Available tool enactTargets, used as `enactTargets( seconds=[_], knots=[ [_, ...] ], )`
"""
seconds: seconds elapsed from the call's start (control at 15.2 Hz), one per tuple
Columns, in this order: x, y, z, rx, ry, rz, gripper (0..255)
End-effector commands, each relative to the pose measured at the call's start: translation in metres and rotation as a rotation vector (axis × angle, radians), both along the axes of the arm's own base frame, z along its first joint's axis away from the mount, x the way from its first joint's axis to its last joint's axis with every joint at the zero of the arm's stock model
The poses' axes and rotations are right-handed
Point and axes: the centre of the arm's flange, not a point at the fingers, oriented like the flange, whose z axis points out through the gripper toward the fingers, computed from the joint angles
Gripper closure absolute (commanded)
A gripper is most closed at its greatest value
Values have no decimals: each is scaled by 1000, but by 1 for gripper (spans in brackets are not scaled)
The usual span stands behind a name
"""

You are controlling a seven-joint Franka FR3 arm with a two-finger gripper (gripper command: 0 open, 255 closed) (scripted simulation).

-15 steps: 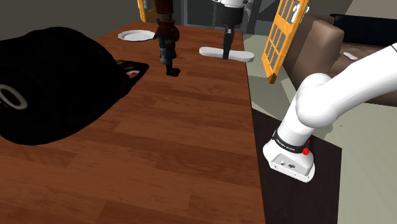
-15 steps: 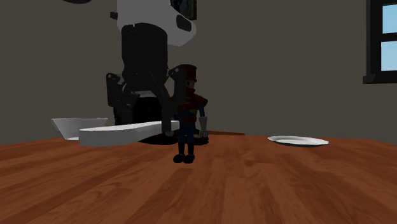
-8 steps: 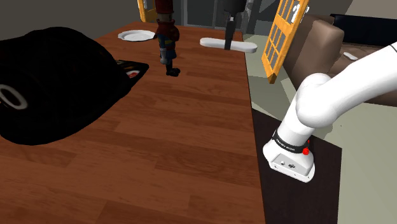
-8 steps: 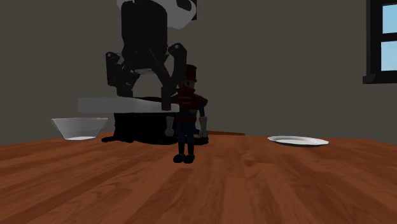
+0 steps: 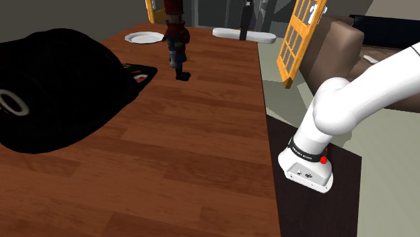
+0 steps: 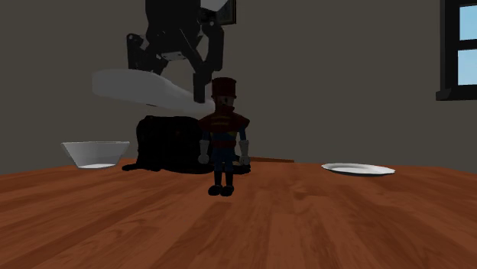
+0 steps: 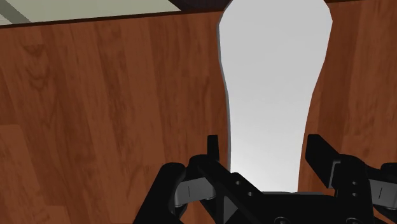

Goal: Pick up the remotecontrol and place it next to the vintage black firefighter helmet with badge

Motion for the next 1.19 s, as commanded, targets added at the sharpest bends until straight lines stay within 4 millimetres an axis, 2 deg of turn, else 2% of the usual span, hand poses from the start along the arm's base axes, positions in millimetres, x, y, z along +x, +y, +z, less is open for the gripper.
enactTargets(
  seconds=[0.0, 1.12],
  knots=[
    [0, 0, 11, 0, 0, 0, 255],
    [0, 0, 101, 0, 0, 0, 255]
  ],
)
